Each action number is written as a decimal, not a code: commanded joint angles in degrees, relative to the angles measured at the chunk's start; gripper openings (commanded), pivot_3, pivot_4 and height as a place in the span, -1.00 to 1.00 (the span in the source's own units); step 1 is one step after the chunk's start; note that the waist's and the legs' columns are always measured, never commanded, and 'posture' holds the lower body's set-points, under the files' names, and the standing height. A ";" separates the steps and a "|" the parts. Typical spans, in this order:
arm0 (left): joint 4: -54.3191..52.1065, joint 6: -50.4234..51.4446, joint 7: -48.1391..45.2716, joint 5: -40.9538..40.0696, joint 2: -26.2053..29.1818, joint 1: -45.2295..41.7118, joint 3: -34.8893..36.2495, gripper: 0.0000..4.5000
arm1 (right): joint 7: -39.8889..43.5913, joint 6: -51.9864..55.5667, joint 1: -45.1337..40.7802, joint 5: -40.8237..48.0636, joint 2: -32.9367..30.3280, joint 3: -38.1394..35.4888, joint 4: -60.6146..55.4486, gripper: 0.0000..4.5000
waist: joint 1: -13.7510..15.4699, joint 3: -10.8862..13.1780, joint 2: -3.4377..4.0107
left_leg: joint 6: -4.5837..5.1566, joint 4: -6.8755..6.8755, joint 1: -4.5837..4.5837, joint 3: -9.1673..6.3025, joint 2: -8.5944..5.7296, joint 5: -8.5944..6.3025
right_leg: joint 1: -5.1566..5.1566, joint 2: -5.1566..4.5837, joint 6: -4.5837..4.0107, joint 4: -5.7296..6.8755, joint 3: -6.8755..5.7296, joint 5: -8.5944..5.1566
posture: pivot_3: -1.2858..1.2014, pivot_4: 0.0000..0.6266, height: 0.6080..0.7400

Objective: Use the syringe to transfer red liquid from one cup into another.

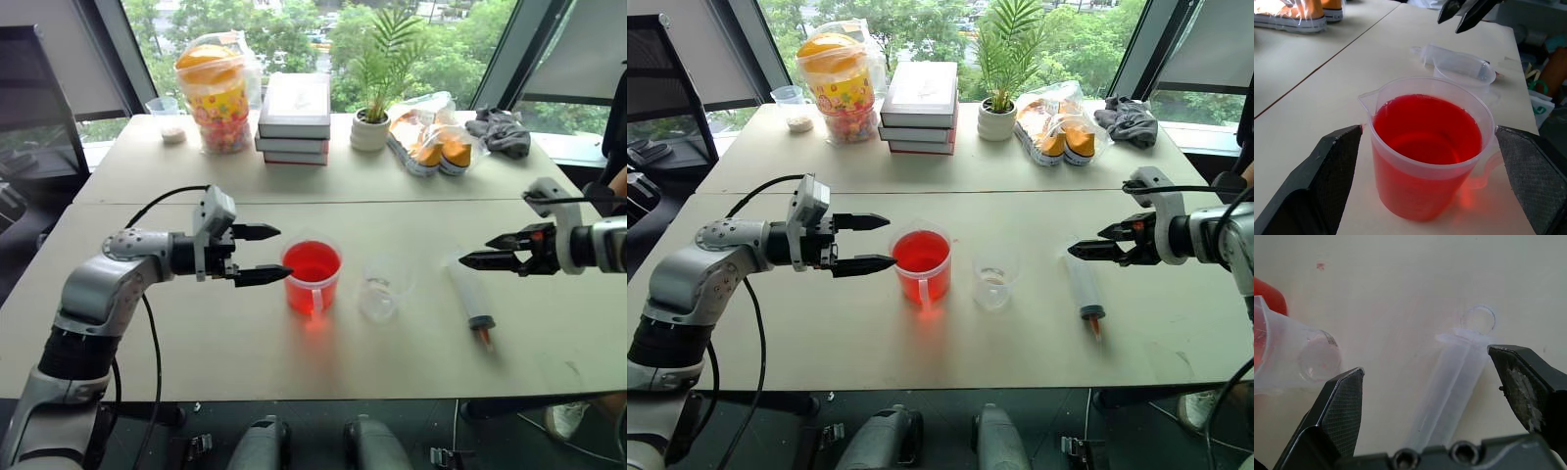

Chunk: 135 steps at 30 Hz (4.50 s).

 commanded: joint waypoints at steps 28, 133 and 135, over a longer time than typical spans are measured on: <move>-2.42 -4.22 3.97 1.72 -2.49 2.06 0.87 1.00 | -5.65 9.20 -16.34 -14.76 16.51 22.96 20.53 -0.35 | -0.34 -0.20 -0.30 | -0.08 0.47 -0.67 -0.01 -0.02 0.05 | -0.58 0.05 -0.04 0.31 -0.07 0.09 | 0.03 -0.52 1.00; 11.93 7.90 -11.40 -6.23 -9.04 -32.70 0.98 -0.98 | -6.96 -47.61 10.51 -0.02 46.12 -0.14 -18.68 -0.35 | -0.29 -0.13 -0.20 | -0.12 0.93 -0.67 -0.04 -0.01 0.11 | -0.72 0.24 0.00 1.09 -0.18 0.10 | 0.03 -0.52 1.00; 12.63 7.49 -11.47 -6.15 -8.83 -33.40 1.46 -0.98 | -6.77 -47.00 10.42 0.12 46.03 0.18 -18.43 -0.35 | -0.29 -0.13 -0.20 | -0.12 0.93 -0.67 -0.04 -0.01 0.11 | -0.72 0.24 0.00 1.09 -0.18 0.10 | 0.03 -0.52 1.00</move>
